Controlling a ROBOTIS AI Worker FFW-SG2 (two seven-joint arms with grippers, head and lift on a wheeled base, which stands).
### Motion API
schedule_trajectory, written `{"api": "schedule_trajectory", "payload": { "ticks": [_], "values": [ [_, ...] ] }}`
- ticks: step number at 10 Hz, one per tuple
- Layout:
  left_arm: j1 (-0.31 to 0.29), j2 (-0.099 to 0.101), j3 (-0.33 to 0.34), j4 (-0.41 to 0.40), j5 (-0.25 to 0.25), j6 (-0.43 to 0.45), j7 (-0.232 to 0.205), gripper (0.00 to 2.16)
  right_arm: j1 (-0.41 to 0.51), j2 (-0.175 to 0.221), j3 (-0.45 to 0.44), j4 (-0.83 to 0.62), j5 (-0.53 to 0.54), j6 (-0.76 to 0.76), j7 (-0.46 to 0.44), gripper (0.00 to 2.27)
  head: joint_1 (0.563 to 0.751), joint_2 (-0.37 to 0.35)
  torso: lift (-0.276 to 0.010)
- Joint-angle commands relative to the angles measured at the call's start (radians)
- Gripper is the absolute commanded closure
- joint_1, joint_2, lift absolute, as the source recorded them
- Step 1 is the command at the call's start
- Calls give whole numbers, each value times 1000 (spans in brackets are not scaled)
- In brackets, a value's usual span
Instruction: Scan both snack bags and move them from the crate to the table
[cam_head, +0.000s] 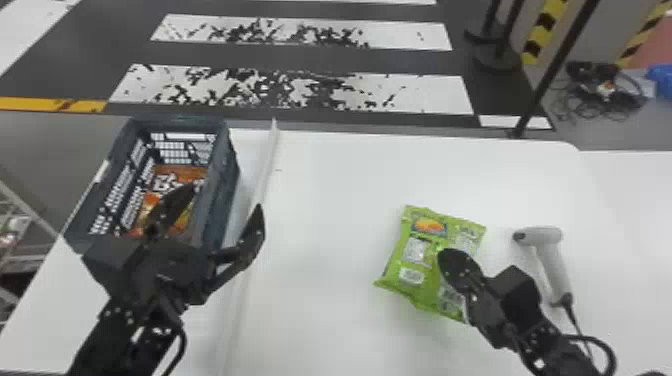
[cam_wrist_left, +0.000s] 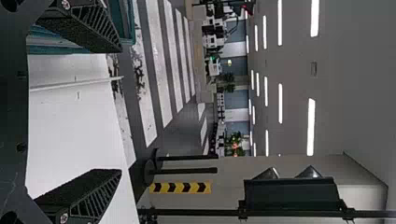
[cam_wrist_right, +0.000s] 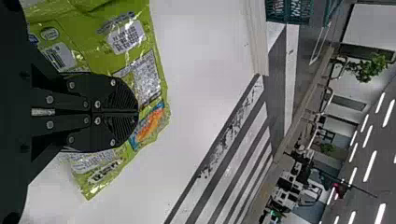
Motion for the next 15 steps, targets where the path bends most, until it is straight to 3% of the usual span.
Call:
{"api": "schedule_trajectory", "payload": {
  "ticks": [1,5,9,12,15],
  "values": [
    [-2,-1,-2,6,0,0,0,80,-9,11,20,82,6,-43,5,2250,695,-14,-88],
    [0,0,-6,6,1,-3,0,80,-15,23,32,145,17,-98,2,2250,695,6,-88],
    [1,-3,-6,2,1,-6,0,83,76,23,0,-125,17,-92,15,2250,695,12,-88],
    [3,-6,-8,2,1,-6,0,83,54,23,127,-114,58,-80,31,2250,695,71,-88],
    [3,-6,-8,2,1,-6,0,83,-15,51,212,-28,87,-31,29,2250,695,145,-88]
  ]
}}
